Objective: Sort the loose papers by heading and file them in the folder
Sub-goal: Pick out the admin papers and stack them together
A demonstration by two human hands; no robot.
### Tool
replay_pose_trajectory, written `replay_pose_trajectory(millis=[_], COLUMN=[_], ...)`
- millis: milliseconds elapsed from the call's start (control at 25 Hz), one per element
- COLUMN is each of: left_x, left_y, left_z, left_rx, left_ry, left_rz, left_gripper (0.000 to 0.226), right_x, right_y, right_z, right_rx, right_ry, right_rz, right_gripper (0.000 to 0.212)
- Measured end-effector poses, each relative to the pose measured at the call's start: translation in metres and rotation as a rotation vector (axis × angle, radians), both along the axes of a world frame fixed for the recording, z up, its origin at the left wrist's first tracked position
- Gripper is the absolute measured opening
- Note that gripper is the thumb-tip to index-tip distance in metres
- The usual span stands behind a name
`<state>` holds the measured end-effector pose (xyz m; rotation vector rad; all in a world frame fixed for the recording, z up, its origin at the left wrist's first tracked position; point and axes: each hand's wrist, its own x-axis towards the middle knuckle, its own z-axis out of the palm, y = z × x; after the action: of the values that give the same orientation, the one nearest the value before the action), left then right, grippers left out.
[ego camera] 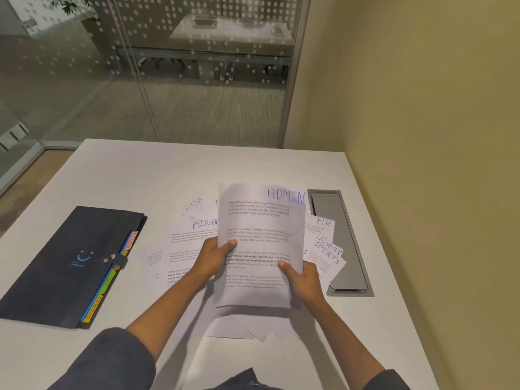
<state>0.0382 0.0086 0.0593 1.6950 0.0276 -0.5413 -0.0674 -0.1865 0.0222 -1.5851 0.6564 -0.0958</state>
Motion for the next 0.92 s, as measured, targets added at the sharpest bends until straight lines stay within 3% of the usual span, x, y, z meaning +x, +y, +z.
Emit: replay_pose_trajectory(millis=[160, 280, 440, 680, 920], left_x=[0.018, 0.018, 0.005, -0.001, 0.003], left_y=[-0.009, -0.011, -0.011, -0.001, 0.009], left_z=[0.008, 0.008, 0.003, -0.008, -0.01], left_rx=[-0.086, -0.179, -0.135, -0.129, -0.118], left_ry=[0.124, 0.214, 0.177, 0.171, 0.199], left_rz=[0.056, 0.025, -0.062, -0.012, 0.038], left_gripper=[0.022, 0.025, 0.029, 0.03, 0.027], right_x=[0.007, 0.014, 0.018, 0.016, 0.018], right_y=[0.0, -0.011, -0.025, -0.013, -0.003], right_z=[0.009, 0.019, 0.024, 0.017, 0.009], right_rx=[0.145, 0.113, 0.102, 0.155, 0.021], right_ry=[-0.079, -0.076, -0.033, -0.033, -0.048], right_rz=[-0.094, -0.129, -0.136, -0.085, -0.054], right_gripper=[0.02, 0.019, 0.021, 0.022, 0.033])
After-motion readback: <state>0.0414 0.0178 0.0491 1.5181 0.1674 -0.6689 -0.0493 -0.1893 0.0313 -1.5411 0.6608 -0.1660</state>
